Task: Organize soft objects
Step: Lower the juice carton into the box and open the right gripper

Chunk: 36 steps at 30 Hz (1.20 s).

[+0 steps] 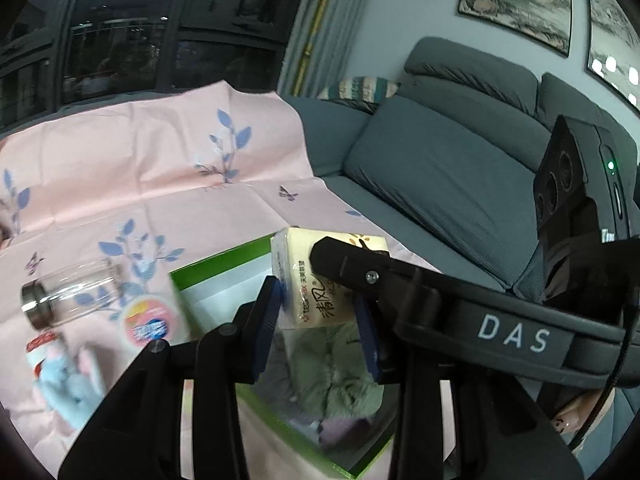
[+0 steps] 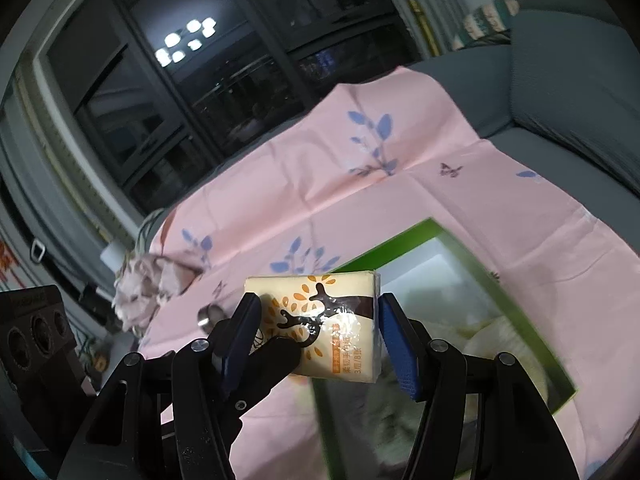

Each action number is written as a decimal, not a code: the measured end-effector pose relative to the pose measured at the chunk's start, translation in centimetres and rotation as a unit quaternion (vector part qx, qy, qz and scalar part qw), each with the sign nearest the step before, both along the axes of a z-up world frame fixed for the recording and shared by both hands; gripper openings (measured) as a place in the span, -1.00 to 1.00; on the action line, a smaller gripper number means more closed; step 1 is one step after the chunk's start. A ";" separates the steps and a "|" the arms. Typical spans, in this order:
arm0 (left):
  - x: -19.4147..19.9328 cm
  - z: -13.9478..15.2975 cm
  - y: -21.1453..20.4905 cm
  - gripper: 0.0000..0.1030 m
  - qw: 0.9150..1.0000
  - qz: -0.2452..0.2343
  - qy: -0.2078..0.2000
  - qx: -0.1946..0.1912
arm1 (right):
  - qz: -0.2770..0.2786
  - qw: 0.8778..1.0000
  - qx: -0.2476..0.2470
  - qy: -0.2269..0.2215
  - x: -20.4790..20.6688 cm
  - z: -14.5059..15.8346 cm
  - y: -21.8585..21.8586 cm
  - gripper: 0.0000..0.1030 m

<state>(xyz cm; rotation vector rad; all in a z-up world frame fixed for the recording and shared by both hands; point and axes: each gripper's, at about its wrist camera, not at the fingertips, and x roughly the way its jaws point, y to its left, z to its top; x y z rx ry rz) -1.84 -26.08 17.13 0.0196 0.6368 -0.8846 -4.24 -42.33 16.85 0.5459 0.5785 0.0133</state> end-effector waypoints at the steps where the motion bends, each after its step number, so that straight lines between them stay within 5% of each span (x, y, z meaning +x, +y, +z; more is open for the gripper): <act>1: 0.3 -0.3 -0.6 -0.32 1.000 -0.004 0.004 0.003 | -0.005 1.000 0.003 0.000 0.1 -0.4 -0.5 0.23; 16: 3.0 -6.9 -6.5 -0.30 0.992 -0.033 0.094 0.073 | -0.060 0.991 0.030 0.113 2.7 -7.2 -5.3 0.23; 26: 2.9 -8.4 -7.6 -0.24 0.988 -0.034 0.110 0.100 | -0.075 0.984 0.043 0.154 2.8 -8.9 -6.1 0.23; 36: 1.0 -8.3 -6.0 0.14 0.990 -0.031 0.113 0.082 | -0.090 0.984 0.036 0.150 1.9 -8.9 -5.9 0.23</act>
